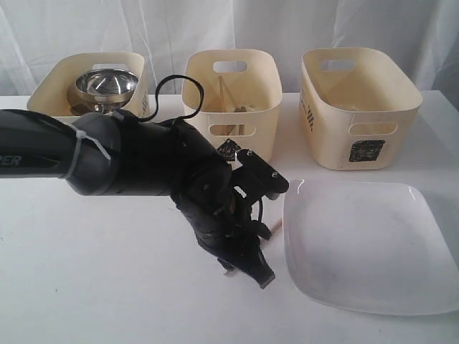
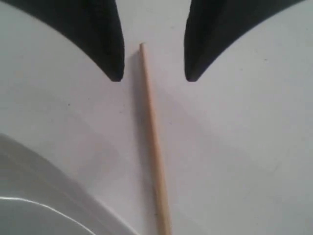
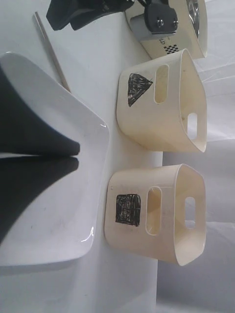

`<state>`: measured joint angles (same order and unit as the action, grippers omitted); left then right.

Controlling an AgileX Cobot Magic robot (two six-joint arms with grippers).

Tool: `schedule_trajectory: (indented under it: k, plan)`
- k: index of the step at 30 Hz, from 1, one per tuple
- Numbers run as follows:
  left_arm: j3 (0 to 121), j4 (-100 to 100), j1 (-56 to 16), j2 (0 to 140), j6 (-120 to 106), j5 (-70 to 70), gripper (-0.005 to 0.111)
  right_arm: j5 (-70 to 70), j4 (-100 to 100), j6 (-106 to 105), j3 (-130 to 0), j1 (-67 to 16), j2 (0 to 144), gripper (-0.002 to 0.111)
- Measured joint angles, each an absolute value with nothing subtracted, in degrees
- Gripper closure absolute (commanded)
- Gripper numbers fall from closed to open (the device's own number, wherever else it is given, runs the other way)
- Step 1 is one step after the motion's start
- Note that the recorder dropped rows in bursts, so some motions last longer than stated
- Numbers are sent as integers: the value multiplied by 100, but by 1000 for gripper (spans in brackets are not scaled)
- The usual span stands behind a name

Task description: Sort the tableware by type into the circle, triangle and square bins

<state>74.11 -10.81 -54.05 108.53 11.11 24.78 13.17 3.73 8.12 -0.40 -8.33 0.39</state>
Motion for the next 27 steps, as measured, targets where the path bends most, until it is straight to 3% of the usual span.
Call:
schedule_trajectory:
  k: [9,17,27]
  plan:
    - [7424,823,-5395,10718,971,968,61,1317,373,812,-40,-833,39,108]
    - [7444,5804,-5395,10696,-4768,1295,61,1317,373,812,-40,-833,39,108]
    - [7367,6567,-5282,10706,-6675,1681,61,1317,373,812,-40,-833,39,108]
